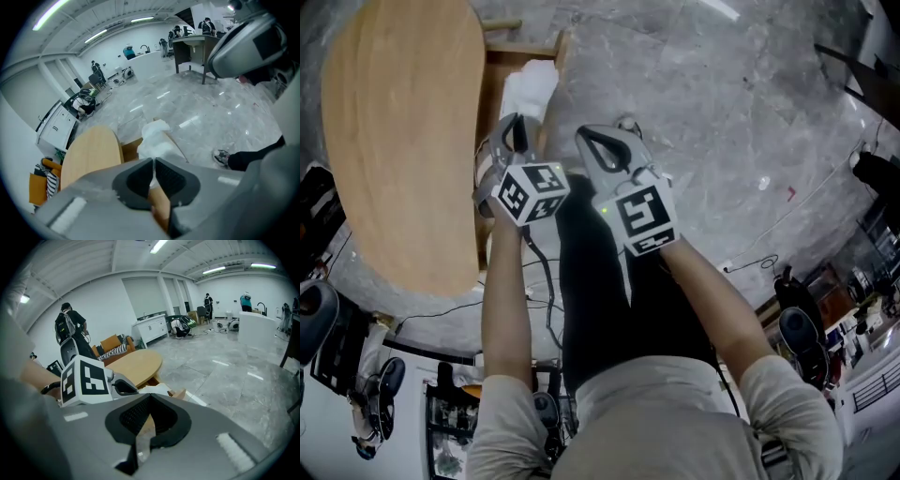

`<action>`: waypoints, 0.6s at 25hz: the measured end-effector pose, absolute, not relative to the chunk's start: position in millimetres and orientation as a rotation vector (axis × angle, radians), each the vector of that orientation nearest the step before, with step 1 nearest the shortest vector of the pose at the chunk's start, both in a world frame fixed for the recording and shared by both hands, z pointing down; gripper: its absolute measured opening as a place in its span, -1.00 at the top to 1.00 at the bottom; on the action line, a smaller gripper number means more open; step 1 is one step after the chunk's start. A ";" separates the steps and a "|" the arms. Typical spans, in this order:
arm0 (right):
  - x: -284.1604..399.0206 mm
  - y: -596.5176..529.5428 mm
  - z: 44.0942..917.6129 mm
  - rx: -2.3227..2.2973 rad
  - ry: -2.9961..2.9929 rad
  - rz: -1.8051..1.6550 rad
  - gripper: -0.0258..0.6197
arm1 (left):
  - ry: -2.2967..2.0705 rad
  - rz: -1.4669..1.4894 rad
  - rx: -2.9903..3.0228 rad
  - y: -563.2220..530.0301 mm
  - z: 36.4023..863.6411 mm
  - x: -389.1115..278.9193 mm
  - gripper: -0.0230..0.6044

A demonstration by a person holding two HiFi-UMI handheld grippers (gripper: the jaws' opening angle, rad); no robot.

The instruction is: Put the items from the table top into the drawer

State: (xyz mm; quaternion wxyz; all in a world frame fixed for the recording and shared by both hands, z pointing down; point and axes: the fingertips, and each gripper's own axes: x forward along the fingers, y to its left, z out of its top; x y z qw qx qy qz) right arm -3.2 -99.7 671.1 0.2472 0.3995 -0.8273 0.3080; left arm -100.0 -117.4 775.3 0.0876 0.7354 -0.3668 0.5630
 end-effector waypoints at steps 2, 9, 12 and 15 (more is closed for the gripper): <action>1.1 -100.2 674.2 1.091 -2.251 0.845 0.90 | -1.096 1.694 2.190 -123.9 778.7 -101.4 0.80; 5.5 -99.1 690.2 1.067 -2.240 0.850 0.90 | -1.096 1.785 2.181 -142.2 797.0 -112.9 0.82; 8.7 -100.9 692.2 1.068 -2.237 0.841 0.90 | -1.097 1.808 2.155 -142.7 804.2 -118.4 0.83; 8.2 -102.6 692.5 1.070 -2.234 0.842 0.90 | -1.094 1.809 2.119 -138.3 812.7 -122.8 0.84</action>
